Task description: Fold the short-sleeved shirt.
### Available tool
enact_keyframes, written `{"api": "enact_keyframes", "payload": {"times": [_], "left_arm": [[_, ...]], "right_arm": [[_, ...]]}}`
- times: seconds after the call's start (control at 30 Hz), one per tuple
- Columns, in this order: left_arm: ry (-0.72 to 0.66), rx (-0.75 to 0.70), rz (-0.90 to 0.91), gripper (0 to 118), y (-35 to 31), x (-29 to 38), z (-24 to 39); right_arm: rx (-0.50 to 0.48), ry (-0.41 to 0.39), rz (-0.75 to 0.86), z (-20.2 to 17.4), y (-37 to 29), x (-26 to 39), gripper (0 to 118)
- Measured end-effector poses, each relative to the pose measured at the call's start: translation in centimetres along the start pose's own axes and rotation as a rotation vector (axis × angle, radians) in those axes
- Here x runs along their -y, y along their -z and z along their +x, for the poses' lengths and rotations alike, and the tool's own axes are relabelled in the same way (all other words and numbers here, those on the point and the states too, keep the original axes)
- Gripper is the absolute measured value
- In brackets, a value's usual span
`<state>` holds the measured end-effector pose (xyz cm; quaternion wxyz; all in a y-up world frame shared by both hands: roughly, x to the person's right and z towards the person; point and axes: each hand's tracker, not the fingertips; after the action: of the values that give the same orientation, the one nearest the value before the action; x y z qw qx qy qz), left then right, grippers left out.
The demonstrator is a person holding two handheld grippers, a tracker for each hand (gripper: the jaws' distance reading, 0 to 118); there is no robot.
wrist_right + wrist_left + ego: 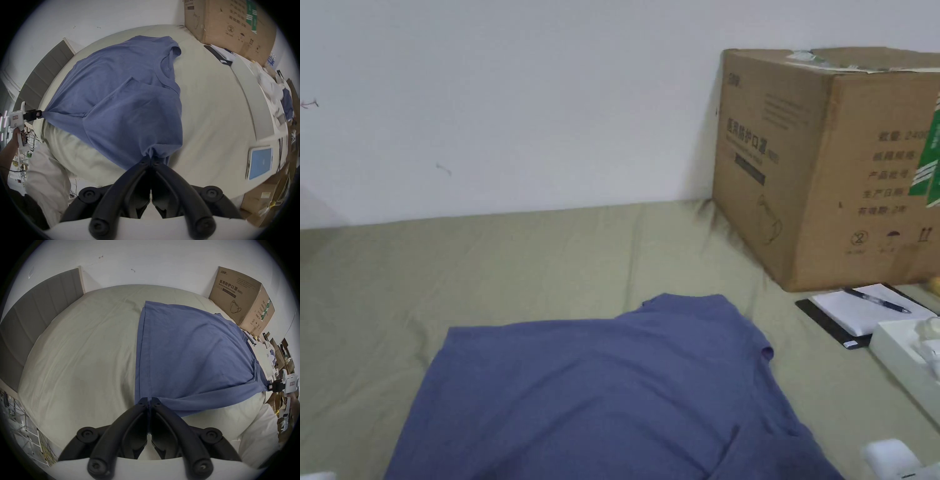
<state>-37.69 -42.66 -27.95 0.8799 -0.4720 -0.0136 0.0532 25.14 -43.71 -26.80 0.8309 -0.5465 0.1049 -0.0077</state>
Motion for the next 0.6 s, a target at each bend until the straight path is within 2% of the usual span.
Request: {"api": "enact_keyframes", "payload": {"times": [0.2, 0.3, 0.37, 0.4, 0.43, 0.47, 0.5, 0.53, 0.57, 0.6], "left_arm": [[0.026, 0.0, -0.012, 1, -0.8, 1.8, 0.8], [0.079, -0.052, -0.051, 1, 0.1, 2.1, 1.3], [0.101, -0.073, -0.085, 2, 0.8, 2.2, 1.6], [0.104, -0.08, -0.081, 2, 1.1, 2.5, 1.9], [0.109, -0.086, -0.085, 15, 1.0, 2.5, 1.9], [0.107, -0.088, -0.081, 42, 0.8, 2.5, 1.9], [0.104, -0.104, -0.065, 81, 0.2, 2.5, 1.7], [0.089, -0.081, -0.042, 116, -0.5, 2.3, 1.7], [0.045, 0.002, 0.019, 117, -2.0, 2.3, 1.6], [0.013, 0.092, 0.094, 116, -4.0, 2.2, 1.5]], "right_arm": [[0.069, 0.013, -0.039, 0.0, -0.4, 1.0, 0], [0.112, 0.034, -0.092, -0.7, 1.0, 0.5, 0], [0.149, 0.02, -0.106, -1.2, 2.1, 0.2, 0], [0.154, 0.011, -0.11, -1.5, 2.5, 0.1, 5], [0.152, -0.003, -0.112, -1.7, 2.6, 0.0, 22], [0.148, -0.008, -0.101, -1.8, 2.3, 0.0, 36], [0.125, 0.002, -0.061, -1.8, 1.7, 0.1, 56], [0.109, 0.019, -0.037, -1.9, 1.2, -0.1, 96], [0.097, 0.043, -0.015, -2.1, 0.3, -0.1, 116], [0.068, 0.049, 0.032, -2.4, -0.7, -0.1, 116]]}}
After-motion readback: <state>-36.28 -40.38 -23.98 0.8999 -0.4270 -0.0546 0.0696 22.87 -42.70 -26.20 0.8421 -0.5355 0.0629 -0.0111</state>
